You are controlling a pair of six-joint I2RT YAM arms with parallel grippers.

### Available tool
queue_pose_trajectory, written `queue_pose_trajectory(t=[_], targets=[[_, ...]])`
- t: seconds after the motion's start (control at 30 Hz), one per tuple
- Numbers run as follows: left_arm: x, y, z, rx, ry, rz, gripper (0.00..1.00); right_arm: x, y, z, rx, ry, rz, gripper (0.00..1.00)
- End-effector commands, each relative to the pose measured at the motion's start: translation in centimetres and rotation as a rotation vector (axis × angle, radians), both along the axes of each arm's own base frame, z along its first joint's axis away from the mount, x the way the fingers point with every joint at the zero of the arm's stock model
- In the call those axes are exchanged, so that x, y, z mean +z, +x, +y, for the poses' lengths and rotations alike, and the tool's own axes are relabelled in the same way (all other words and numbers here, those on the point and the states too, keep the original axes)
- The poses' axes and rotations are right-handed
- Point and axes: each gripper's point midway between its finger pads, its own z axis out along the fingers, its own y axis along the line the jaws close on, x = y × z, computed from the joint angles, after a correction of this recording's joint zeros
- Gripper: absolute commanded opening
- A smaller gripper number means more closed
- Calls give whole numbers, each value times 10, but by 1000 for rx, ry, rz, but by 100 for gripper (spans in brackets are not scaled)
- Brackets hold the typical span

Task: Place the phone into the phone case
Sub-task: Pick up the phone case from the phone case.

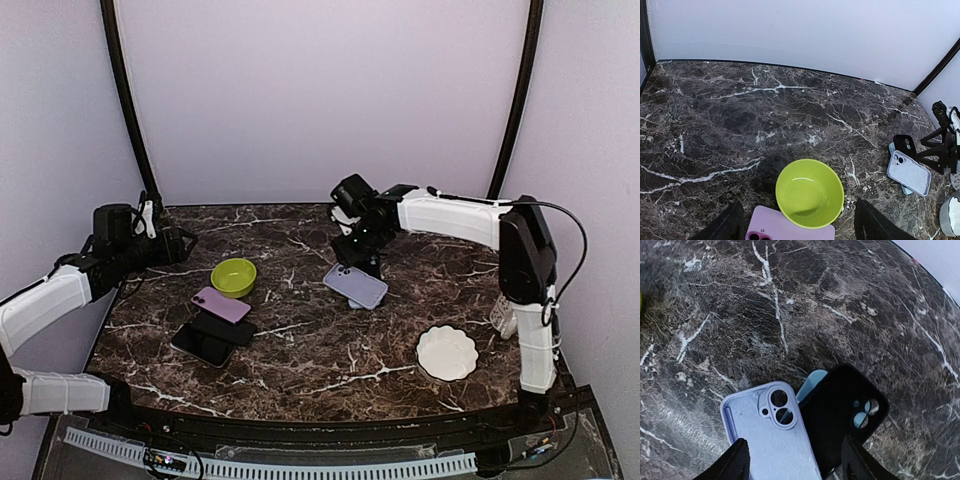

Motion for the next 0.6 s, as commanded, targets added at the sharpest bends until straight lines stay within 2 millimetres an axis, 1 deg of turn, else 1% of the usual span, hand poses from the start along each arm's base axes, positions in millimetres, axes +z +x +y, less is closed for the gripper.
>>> queue_pose_trajectory(t=[0.0, 0.07, 0.13, 0.2, 0.3, 0.4, 0.43, 0.5, 0.57], targets=[[4, -5, -5, -27, 4, -34, 76, -5, 20, 1, 61, -107, -9, 60], [3, -5, -6, -29, -1, -31, 76, -14, 27, 7, 73, -101, 3, 54], [3, -4, -7, -32, -5, -28, 76, -28, 31, 5, 63, -115, 27, 49], [2, -4, -7, -34, -7, -23, 76, -33, 33, 1, 37, -126, 39, 46], [0, -4, -9, -40, -14, -13, 75, -38, 30, -3, 24, -129, 52, 43], [1, -4, -11, -53, -26, -10, 75, -50, 21, -6, 31, -125, 91, 41], [0, -4, -12, -54, -28, -5, 75, -55, 18, -8, 27, -131, 106, 38], [-1, -4, -12, -55, -31, 2, 74, -63, 14, -12, 14, -141, 129, 27], [-2, -3, -13, -56, -32, 8, 74, -66, 10, -13, 9, -134, 148, 18]])
